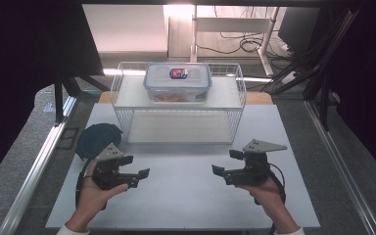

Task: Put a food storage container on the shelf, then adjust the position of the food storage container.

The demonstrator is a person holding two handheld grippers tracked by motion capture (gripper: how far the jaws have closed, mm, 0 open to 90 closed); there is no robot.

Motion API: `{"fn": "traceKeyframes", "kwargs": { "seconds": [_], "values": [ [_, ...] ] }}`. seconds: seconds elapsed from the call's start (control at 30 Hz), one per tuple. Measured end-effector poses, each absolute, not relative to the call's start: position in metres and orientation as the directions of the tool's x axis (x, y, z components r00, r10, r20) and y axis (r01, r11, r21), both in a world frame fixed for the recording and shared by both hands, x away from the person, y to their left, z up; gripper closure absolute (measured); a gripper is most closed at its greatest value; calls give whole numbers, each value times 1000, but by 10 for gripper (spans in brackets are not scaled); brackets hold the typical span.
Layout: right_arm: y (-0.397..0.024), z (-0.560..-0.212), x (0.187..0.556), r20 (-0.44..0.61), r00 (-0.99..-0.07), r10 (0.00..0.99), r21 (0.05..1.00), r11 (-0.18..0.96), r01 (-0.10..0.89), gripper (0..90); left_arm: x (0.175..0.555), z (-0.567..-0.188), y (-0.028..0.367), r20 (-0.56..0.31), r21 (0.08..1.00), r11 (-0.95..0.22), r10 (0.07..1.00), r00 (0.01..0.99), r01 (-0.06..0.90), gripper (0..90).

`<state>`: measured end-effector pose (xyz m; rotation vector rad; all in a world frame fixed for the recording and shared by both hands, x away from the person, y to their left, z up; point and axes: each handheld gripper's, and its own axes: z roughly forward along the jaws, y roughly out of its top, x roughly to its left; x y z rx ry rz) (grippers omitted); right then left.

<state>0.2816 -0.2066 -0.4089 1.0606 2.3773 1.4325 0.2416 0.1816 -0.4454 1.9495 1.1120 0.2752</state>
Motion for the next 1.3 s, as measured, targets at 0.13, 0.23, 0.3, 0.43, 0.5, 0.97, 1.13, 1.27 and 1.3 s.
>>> {"fn": "traceKeyframes", "kwargs": {
  "seconds": [0.13,0.23,0.3,0.43,0.5,0.97,1.13,1.27,1.3],
  "values": [
    [-206,-429,278,240,-730,640,813,278,511,149,238,-456,181,-206,754,-248,790,578,608,230],
    [-203,-443,277,237,-726,646,791,306,530,153,238,-461,184,-206,753,-244,793,573,610,236],
    [-203,-450,277,239,-717,655,780,310,544,157,238,-465,186,-220,747,-236,795,566,622,237],
    [-201,-454,278,232,-708,667,774,314,550,166,239,-470,190,-227,739,-227,803,552,634,237],
    [-201,-454,277,232,-716,658,780,314,541,166,239,-470,190,-228,737,-227,803,551,636,237],
    [-205,-454,275,249,-730,637,782,313,540,175,237,-465,194,-232,746,-217,802,551,630,254],
    [-208,-453,275,239,-722,649,783,311,538,182,237,-455,202,-213,756,-222,806,553,616,279],
    [-207,-454,276,227,-718,658,779,320,539,184,241,-438,221,-199,771,-201,825,529,604,299],
    [-207,-454,276,227,-717,659,775,323,543,186,243,-435,228,-201,773,-191,831,519,605,304]
  ]
}}
